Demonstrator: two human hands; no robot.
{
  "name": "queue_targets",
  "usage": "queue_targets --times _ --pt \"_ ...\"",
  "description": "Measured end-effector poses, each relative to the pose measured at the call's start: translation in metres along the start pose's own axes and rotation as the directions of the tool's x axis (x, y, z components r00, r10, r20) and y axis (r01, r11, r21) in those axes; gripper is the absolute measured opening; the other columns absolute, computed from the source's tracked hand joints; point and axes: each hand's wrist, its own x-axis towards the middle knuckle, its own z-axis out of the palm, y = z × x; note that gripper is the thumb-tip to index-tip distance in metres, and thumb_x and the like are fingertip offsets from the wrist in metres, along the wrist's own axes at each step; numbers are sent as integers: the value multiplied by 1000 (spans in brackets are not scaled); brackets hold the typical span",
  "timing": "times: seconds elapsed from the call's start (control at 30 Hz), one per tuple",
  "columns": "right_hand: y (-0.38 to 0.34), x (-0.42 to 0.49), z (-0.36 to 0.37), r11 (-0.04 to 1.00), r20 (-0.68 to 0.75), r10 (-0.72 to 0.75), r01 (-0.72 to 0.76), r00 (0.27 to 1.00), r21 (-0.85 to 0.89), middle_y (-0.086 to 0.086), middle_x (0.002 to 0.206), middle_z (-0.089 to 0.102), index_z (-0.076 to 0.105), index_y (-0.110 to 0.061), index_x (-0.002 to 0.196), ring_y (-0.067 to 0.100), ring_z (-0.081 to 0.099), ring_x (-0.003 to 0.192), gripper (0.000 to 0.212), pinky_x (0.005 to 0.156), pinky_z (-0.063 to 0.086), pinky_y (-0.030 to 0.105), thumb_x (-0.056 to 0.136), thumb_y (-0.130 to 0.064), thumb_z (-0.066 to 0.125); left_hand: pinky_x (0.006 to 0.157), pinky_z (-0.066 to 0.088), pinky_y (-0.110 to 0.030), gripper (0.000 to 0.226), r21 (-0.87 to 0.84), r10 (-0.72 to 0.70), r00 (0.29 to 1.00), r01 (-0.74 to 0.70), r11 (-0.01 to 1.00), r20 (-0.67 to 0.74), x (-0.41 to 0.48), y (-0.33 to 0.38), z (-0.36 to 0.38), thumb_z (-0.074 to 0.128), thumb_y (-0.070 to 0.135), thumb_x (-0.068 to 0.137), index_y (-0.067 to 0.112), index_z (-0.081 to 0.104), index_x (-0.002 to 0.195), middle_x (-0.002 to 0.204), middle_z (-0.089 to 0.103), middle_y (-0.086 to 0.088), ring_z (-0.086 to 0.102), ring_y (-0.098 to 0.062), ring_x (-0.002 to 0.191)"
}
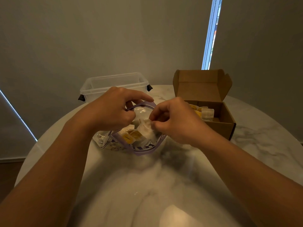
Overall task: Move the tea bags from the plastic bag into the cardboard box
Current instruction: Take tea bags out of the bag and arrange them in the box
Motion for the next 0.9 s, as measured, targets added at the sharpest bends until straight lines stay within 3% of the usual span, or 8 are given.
queue_targets --times 0.13,0.27,0.33,0.43,0.57,0.67,0.73,0.9 --pt "-1 -2 -23 999 25 31 -31 999 -10 -9 83 70 74 -22 98 5 67 73 15 59 53 14 85 -15 73 73 55 -20 59 -7 -2 1000 2 1000 7 0 -2 0 60 -2 82 38 63 124 112 68 10 65 -4 91" --pt "4 -10 -65 975 64 50 -62 997 213 4 84 74 74 -12 92 14 72 76 13 61 56 20 81 -6 73 73 56 -22 58 -14 -8 1000 9 1000 4 0 -1 0 61 -2 83 39 62 124 111 68 8 65 -6 91" --pt "14 -13 -86 931 24 67 -71 997 359 11 84 74 72 -6 90 22 73 76 16 62 57 24 75 -5 74 74 57 -25 58 -20 -8 1000 8 1000 1 -1 0 0 62 -3 83 39 62 124 110 68 8 64 -5 89" --pt "39 -12 -113 884 -124 148 -74 981 461 7 78 74 70 -8 86 21 73 76 18 60 57 26 68 -9 73 74 56 -23 60 -18 3 1000 -3 1000 1 -1 -1 0 61 -4 83 42 62 122 108 67 10 64 -5 88" --pt "76 -6 -125 912 -301 311 -193 902 362 8 86 72 68 -10 85 20 71 79 11 61 57 26 79 -2 74 72 54 -21 60 -18 19 1000 -19 1000 2 0 -5 2 62 -3 84 44 62 121 108 68 13 63 -3 88" --pt "95 2 -118 923 -342 379 -325 860 206 8 88 70 68 -14 83 20 70 82 11 64 60 29 82 -4 74 70 56 -24 63 -17 36 999 -37 999 -5 2 -8 3 64 -4 82 47 62 119 106 69 14 63 -2 87" --pt "100 7 -109 926 -325 376 -368 868 88 6 85 70 69 -16 81 22 70 79 12 67 61 35 82 -6 75 67 54 -22 65 -12 43 999 -43 999 -10 3 -9 4 64 -4 82 51 61 118 104 69 16 64 -2 86" --pt "96 16 -87 942 -267 309 -332 913 -45 9 77 71 71 -14 77 23 71 68 8 44 51 22 83 -10 74 67 57 -25 65 4 57 998 -57 998 -20 3 -9 4 65 -3 82 50 61 118 103 68 17 64 -3 86"
